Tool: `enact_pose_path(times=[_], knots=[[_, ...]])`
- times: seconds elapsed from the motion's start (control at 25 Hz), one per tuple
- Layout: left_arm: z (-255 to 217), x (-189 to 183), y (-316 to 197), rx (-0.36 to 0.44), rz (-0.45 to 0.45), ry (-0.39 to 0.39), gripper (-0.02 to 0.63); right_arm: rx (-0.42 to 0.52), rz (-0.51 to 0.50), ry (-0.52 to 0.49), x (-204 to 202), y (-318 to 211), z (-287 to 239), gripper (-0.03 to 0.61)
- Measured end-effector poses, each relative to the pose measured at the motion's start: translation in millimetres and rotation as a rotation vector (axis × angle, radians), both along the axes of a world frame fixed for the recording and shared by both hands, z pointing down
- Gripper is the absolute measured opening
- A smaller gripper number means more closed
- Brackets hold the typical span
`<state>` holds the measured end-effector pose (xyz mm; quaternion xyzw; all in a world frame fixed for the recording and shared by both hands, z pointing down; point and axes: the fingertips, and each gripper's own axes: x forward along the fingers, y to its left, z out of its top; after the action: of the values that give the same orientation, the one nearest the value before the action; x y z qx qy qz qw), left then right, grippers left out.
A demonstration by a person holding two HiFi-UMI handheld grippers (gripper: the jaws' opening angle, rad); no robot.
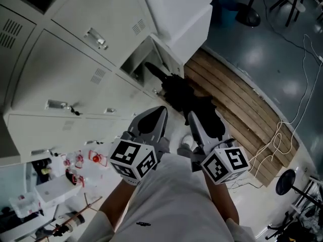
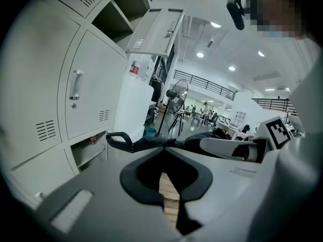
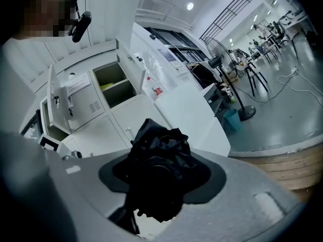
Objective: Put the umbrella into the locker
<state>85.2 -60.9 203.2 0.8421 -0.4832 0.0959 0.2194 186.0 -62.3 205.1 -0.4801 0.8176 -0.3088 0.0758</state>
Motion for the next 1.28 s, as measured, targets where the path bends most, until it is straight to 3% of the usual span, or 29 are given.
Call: enact_pose_path(times=[0.12,0.64,1.28], knots=[[4.1,-3.1,-6.4,-0.012,-0.016,0.002,0.018,-0.002,-0.023,0.032,-6.4,-4.3,2.9,0.241],[33.3,-37.2,-44.1,-0.060,-0.020,-0.029,0.018,-0.046,-0.027,0.005,-41.1,-44.7,34.7,0.241],[111.1,-91.9,-98.0,-0.138,-0.013,-0.024,0.018,-0.123,-0.032,-0.021,-102.1,-112.1,110.9,0.241]])
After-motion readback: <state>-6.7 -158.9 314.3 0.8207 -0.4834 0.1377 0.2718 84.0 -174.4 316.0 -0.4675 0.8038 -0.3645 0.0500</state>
